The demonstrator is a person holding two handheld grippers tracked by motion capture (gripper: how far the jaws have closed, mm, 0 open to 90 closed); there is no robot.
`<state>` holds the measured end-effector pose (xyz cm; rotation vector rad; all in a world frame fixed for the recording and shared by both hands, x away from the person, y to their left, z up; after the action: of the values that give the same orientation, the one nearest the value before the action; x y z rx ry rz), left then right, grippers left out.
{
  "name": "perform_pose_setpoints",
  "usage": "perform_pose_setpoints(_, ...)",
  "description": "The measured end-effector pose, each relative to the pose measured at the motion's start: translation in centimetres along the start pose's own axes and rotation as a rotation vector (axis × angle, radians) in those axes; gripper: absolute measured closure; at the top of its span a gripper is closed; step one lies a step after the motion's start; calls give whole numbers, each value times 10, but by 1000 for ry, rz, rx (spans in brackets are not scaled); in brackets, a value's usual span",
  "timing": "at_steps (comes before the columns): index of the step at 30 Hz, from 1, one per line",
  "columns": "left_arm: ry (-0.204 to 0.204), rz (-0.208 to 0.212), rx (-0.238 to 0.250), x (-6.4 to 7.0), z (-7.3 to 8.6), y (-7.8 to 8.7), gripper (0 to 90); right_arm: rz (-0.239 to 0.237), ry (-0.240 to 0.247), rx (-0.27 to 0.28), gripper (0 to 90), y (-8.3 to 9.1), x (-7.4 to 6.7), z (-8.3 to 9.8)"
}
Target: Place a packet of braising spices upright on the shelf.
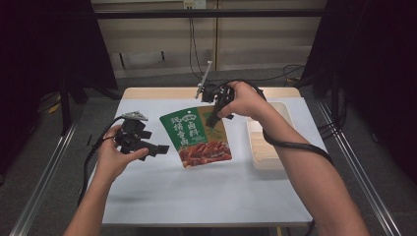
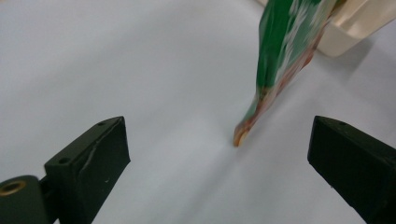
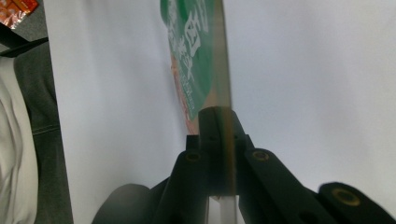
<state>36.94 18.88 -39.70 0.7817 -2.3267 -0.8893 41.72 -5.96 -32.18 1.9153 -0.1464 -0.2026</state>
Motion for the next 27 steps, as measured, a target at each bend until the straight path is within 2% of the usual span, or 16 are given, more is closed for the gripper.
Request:
perform_pose_setpoints(4,8,-37,0,-8,11,-7,40,4,-11,2,900,3,3,-1)
perform_pose_setpoints(6,12,-40,-7,-11,14,-9,37,13,-20,11,900,4,4,-1)
perform_pose_setpoints(8,20,-48,5,-13,18,-11,35,25,-25,16,900,5,6,-1)
perform_pose_setpoints(10,23,-47,-5,-16,24,-14,25,28,-23,16,900,6,8,0)
perform_pose_setpoints(12,26,-63,5,-17,28,-16,15,26,-34,17,900,7,9,1)
perform_pose_setpoints(15,17,-59,7,-19,37,-17,2,29,-39,15,900,10,10,2)
perform_pose_setpoints(16,6,-40,-5,-20,39,-16,0,31,-33,12,900,11,11,2)
perform_pose_setpoints(17,12,-33,1,-20,43,-18,0,29,-34,11,900,11,12,3)
perform_pose_setpoints(19,30,-43,7,-22,48,-20,0,35,-49,11,900,14,14,4)
perform_pose_setpoints(22,39,-24,-9,-24,52,-21,0,38,-57,6,900,17,16,6)
perform_pose_setpoints(24,47,-26,-19,-26,55,-20,0,47,-56,0,900,21,19,8)
perform_pose_setpoints(26,54,-19,-10,-27,57,-20,0,48,-53,-1,900,24,21,9)
perform_pose_setpoints(27,56,-18,-12,-28,59,-19,0,48,-74,6,900,25,21,9)
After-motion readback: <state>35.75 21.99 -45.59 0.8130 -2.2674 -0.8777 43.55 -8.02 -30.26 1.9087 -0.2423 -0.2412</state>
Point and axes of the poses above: each handheld gripper's, and its own axes: y roughly backward along the jaws, z roughly out of its underside, x roughly to its right, the point moved 3 cm from there along -y, roughly forward along the jaws, and after that the axes turned 4 degrees about y, right-handed, at the moved point
